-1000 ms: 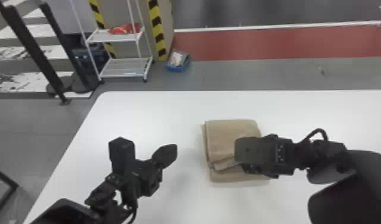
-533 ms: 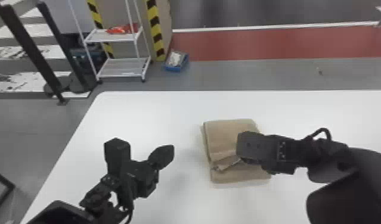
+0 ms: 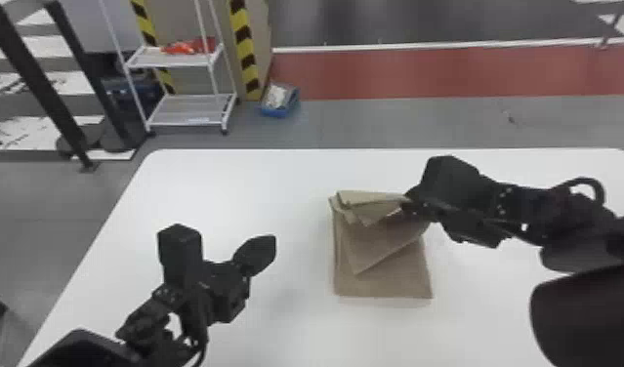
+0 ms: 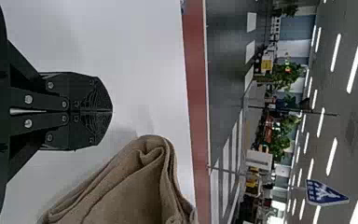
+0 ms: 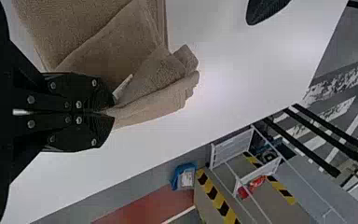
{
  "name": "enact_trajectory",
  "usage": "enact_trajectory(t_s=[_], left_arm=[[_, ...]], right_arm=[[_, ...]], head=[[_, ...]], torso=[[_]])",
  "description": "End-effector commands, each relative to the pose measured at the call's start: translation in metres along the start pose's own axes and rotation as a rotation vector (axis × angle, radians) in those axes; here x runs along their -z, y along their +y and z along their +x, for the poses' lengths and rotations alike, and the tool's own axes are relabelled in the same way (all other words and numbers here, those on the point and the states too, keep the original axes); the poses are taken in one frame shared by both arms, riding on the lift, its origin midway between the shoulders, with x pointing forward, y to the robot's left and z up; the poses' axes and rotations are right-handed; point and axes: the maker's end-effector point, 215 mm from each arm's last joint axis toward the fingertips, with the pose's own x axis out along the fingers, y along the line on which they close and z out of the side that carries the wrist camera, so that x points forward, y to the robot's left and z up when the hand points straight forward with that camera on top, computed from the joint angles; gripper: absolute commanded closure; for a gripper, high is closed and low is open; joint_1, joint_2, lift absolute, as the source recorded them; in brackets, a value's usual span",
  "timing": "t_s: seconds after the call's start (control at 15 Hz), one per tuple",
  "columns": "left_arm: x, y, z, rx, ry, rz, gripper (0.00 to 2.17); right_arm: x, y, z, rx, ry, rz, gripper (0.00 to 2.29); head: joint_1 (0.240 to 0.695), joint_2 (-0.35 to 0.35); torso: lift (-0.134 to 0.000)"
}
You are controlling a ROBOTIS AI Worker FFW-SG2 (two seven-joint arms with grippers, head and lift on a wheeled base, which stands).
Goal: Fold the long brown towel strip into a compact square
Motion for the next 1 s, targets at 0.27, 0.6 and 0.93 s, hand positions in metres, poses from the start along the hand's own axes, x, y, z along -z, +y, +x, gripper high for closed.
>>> enact_trajectory(t_s=[0.27,0.6,0.93], left_arm=[[0.005,-0.003,-0.005,0.010,0.019,-0.005,1.19],[0.008,-0.007,-0.005,0.017,0.024,-0.005,1.19],[0.008,-0.011,-0.006,0.021,0.023,-0.003,1.19]], right_arm=[[0.005,0.064,0.024,-0.145,0.021,0.018,1.51],[0.022,0.103,0.034,-0.227,0.056,0.029,1.36],[0.020,0.102,0.036,-0.234,0.043,0.022,1.13]], head=[[0.695,0.105],[0.695,0.129],[0.695,0.125]], torso=[[-0.124],[-0.124],[-0.124]])
